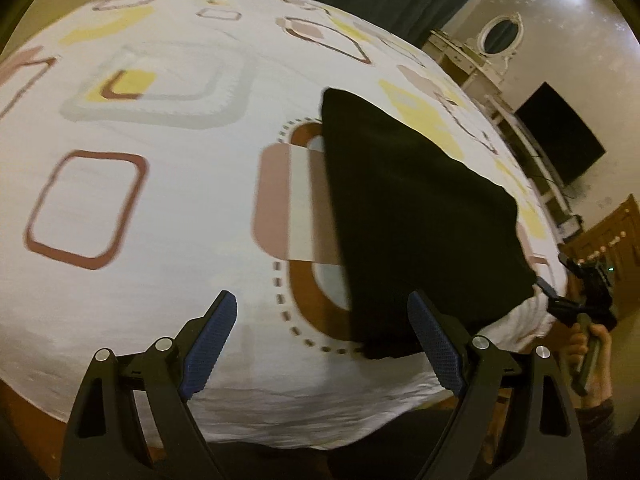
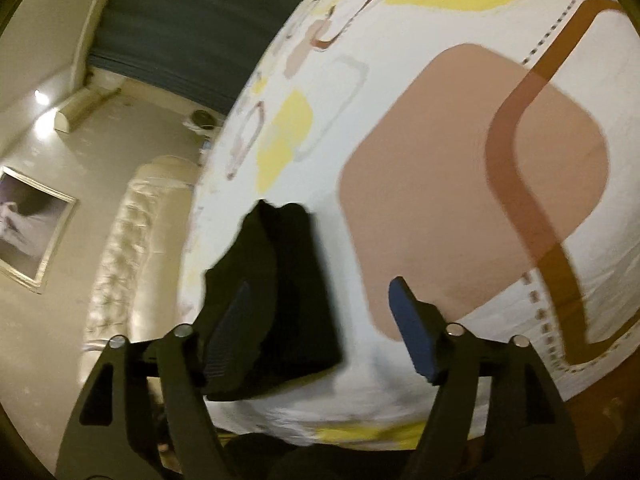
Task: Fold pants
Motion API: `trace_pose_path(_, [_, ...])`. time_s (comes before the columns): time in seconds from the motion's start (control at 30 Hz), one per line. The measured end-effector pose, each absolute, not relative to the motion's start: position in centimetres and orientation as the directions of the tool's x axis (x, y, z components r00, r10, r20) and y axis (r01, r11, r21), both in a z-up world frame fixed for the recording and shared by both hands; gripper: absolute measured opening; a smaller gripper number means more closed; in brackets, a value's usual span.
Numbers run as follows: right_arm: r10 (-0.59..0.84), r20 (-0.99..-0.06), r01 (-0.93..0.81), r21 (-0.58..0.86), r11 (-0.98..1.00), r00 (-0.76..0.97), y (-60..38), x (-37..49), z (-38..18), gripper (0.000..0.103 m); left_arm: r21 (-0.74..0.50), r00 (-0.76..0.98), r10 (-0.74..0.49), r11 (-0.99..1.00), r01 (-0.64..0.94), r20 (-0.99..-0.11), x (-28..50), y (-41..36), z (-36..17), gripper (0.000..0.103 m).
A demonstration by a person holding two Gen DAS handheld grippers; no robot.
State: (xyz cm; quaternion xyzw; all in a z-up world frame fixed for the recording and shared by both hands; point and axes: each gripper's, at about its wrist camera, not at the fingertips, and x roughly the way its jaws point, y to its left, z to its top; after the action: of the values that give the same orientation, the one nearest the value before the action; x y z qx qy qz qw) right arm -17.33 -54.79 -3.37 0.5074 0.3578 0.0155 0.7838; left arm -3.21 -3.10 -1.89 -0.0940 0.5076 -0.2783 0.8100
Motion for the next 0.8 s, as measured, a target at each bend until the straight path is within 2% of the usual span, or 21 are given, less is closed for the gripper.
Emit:
trace_pose_path(0.23, [0.491,-0.570,0.315,0.802,0.507,0.659,-50.9,-14.3,-5.9,0.074,-0.611,0.203,-0.688,0.718,0.333,-0.697,-1.6,-4.4,-3.4,0.086])
trace_pose_path(0.5, [0.513,-0.593,0.268,0.775,0.572,0.621,-48.6,-12.6,-6.2,0.074,-0.710,0.122,-0.762,0.639,0.296,-0.635,-0.4,-5.9,-5.3,0.086])
trace_pose_path(0.57, [0.494,-0.628,0.262,0.739,0.621,0.601,-47.9,-12.3,-6.0,0.065,-0.693,0.120,-0.751,0.649,0.315,-0.649,-0.4,-6.4,-5.1,0.085])
trace_pose_path(0.6, [0.477,-0.650,0.258,0.713,0.652,0.591,-47.6,-12.1,-5.9,0.061,-0.677,0.123,-0.739,0.660,0.326,-0.662,-0.4,-6.7,-5.0,0.083])
trace_pose_path(0.67, [0.474,-0.654,0.252,0.707,0.661,0.590,-47.4,-12.1,-5.9,0.051,-0.651,0.119,-0.720,0.675,0.346,-0.683,-0.5,-7.2,-4.9,0.062])
trace_pose_path(0.7, [0.473,-0.652,0.256,0.709,0.657,0.592,-47.4,-12.1,-6.0,0.050,-0.653,0.109,-0.722,0.672,0.350,-0.684,-0.6,-7.4,-4.8,0.056])
trace_pose_path(0.8, [0.464,-0.652,0.261,0.707,0.657,0.599,-47.3,-12.2,-6.0,0.049,-0.604,0.134,-0.684,0.705,0.371,-0.717,-1.0,-8.0,-4.3,0.051])
